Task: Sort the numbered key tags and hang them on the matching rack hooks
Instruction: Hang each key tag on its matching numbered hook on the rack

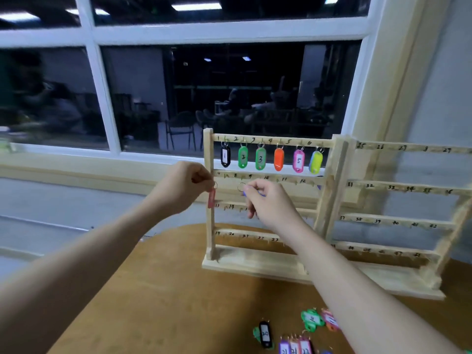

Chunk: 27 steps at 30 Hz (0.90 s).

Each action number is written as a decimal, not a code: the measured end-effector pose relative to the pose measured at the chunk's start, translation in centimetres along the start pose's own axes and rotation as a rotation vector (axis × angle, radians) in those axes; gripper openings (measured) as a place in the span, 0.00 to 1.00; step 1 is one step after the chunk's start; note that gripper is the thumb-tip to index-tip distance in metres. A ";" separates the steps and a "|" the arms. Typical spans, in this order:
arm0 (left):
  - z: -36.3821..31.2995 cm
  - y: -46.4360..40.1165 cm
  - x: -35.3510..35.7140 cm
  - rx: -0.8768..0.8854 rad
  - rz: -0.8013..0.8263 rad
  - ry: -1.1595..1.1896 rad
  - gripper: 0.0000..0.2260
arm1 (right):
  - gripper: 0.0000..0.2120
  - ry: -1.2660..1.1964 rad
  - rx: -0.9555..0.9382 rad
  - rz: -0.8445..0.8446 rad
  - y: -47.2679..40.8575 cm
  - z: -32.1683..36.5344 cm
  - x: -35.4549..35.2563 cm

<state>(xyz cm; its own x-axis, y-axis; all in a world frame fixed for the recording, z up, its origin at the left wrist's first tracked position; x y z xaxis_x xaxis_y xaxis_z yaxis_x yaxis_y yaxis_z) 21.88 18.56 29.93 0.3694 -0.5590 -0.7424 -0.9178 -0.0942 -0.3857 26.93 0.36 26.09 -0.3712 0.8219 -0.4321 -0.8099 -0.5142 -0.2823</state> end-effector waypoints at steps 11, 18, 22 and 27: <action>1.6 -3.3 -0.3 0.058 -0.064 -0.066 0.03 | 0.14 -0.259 0.113 -0.136 -4.7 -1.5 4.2; 1.9 -3.6 -0.7 0.106 -0.061 -0.078 0.05 | 0.18 -0.258 0.129 -0.363 -5.8 -2.4 5.3; 1.1 -3.4 -0.5 0.151 -0.052 -0.074 0.02 | 0.18 -0.278 0.199 -0.402 -5.6 -4.0 5.9; 1.0 -3.9 0.6 0.118 -0.050 -0.059 0.02 | 0.18 -0.257 0.207 -0.319 -4.7 -5.4 5.6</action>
<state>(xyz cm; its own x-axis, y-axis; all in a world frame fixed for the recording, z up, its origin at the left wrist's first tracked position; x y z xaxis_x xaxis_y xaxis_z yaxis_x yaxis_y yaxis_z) 25.81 19.35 30.42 0.4255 -0.5064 -0.7500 -0.8756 -0.0210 -0.4826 31.09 6.05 20.32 -0.1682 0.9788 -0.1173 -0.9659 -0.1874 -0.1788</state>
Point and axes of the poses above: each hand's wrist, its own y-axis away from the middle knuckle, its own x-axis out of the palm, z = x × y, the point moved 8 cm from there along -y, towards the middle knuckle, and after that the axes turned 8 degrees about z, right-handed, at the moved point
